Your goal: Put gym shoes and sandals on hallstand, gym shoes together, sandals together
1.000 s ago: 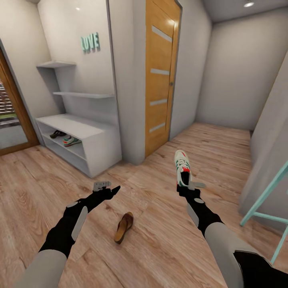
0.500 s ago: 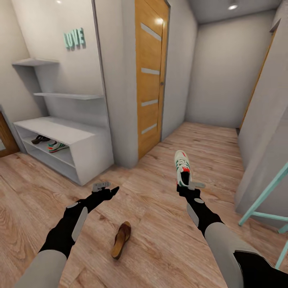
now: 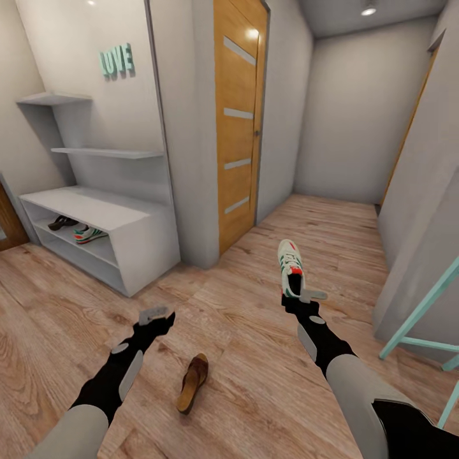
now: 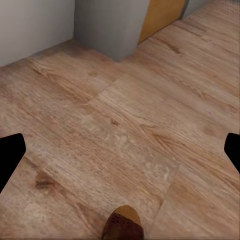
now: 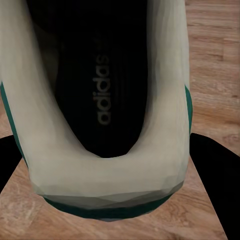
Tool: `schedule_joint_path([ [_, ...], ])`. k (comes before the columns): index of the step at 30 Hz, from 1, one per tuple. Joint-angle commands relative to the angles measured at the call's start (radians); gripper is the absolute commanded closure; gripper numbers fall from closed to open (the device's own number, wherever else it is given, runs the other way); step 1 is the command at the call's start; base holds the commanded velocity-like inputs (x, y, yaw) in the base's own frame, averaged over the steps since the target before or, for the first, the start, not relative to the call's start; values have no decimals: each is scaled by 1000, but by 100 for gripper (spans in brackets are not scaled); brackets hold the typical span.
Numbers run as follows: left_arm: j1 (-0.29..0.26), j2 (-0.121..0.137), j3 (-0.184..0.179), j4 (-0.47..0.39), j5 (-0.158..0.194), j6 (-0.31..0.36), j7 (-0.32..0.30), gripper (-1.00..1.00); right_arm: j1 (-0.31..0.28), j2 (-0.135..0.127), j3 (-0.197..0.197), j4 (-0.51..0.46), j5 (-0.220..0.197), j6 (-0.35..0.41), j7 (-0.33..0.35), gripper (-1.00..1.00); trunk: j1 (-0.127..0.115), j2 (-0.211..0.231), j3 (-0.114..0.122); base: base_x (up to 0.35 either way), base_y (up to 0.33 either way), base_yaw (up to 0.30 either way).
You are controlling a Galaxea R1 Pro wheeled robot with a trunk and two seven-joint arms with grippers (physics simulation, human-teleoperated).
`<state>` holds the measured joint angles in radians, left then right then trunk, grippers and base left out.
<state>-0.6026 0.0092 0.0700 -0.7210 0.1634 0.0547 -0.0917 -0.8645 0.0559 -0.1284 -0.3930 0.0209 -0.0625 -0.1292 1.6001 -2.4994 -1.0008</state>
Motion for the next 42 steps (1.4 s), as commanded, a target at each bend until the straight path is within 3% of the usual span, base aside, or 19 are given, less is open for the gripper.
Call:
schedule_joint_path([
  [1,0,0,2,4,10,4,-4,-100,-1,1,-4,1,1,-2,0,100,0,0,-1,0,0,0],
  [3,0,0,1,12,9,3,-2,-100,-1,1,-7,0,-3,32,0,100,0,0,-1,0,0,0],
  [6,0,0,0,16,9,2,-1,-100,-1,-1,-10,-19,-6,157,0,100,0,0,-1,0,0,0],
  [11,0,-1,-29,38,8,2,0,-100,-1,-1,-9,-204,-7,270,0,100,0,0,-2,0,0,0],
  [13,0,-1,-49,52,8,2,1,-100,-1,-1,-8,-249,-7,278,0,100,1,-1,-11,0,0,0],
  [14,0,-1,-77,61,9,1,1,-100,-1,-1,-8,-288,-7,283,0,100,1,-1,-16,0,0,0],
  [18,0,0,-99,67,10,1,1,-100,-1,-1,-7,-311,-7,286,0,100,3,-2,-38,0,0,0],
  [26,0,0,-105,69,10,-1,1,-100,-1,-1,-8,-317,-7,286,0,100,7,-4,-82,0,0,0],
  [33,0,0,-105,112,9,-75,1,-100,-1,-1,-8,-317,-7,286,0,100,10,-6,-120,0,0,0],
  [42,-1,3,-105,118,9,-87,0,-100,-1,-1,-7,-317,-7,286,0,100,14,-8,-170,0,0,0],
])
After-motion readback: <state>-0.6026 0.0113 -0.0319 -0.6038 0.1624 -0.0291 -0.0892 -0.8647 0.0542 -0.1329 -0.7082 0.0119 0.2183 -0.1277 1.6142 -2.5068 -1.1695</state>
